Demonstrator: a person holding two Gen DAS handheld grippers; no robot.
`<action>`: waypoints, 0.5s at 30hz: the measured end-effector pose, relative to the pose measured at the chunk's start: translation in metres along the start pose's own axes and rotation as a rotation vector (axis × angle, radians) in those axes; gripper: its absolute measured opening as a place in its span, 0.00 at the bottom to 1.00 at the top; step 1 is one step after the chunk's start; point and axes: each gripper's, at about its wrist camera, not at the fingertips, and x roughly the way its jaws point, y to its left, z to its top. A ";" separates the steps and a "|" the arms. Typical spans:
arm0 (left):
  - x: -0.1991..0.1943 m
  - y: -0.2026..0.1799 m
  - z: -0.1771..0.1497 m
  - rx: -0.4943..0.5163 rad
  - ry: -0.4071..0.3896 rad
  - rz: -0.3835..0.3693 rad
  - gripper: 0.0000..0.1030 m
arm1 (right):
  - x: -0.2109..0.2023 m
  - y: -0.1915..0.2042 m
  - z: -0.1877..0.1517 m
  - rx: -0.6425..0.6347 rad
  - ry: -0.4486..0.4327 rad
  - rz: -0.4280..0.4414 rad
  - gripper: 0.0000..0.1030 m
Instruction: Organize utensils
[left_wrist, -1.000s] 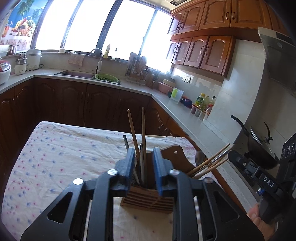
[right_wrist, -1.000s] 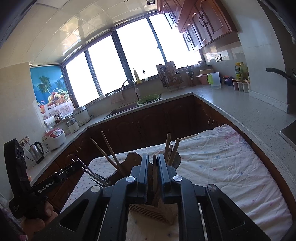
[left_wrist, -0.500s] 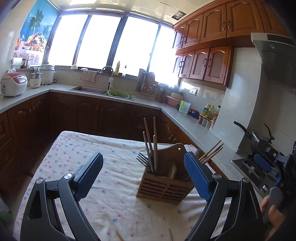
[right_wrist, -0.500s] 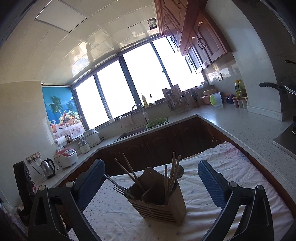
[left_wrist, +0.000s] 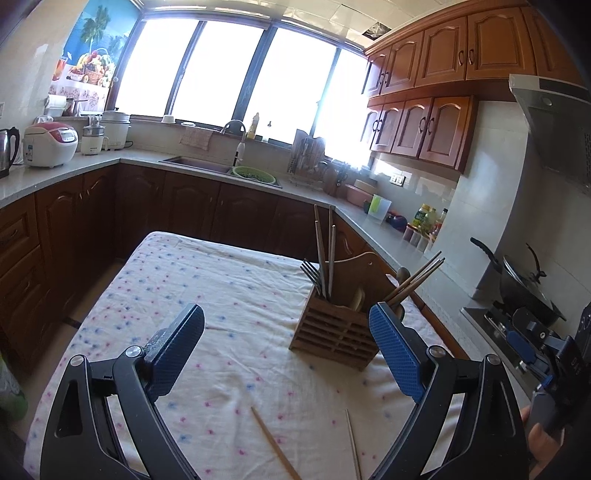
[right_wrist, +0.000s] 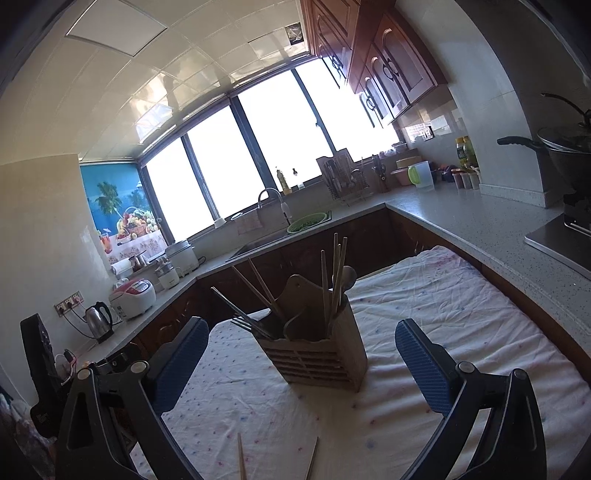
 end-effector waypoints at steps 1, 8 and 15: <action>-0.003 0.000 -0.003 0.000 0.001 0.002 0.90 | -0.003 0.000 -0.003 -0.002 0.003 -0.002 0.99; -0.032 -0.001 -0.024 0.011 -0.009 0.024 0.90 | -0.029 0.006 -0.023 -0.030 0.004 -0.013 0.99; -0.062 -0.006 -0.056 0.053 -0.023 0.058 0.91 | -0.063 0.010 -0.058 -0.085 -0.031 -0.053 1.00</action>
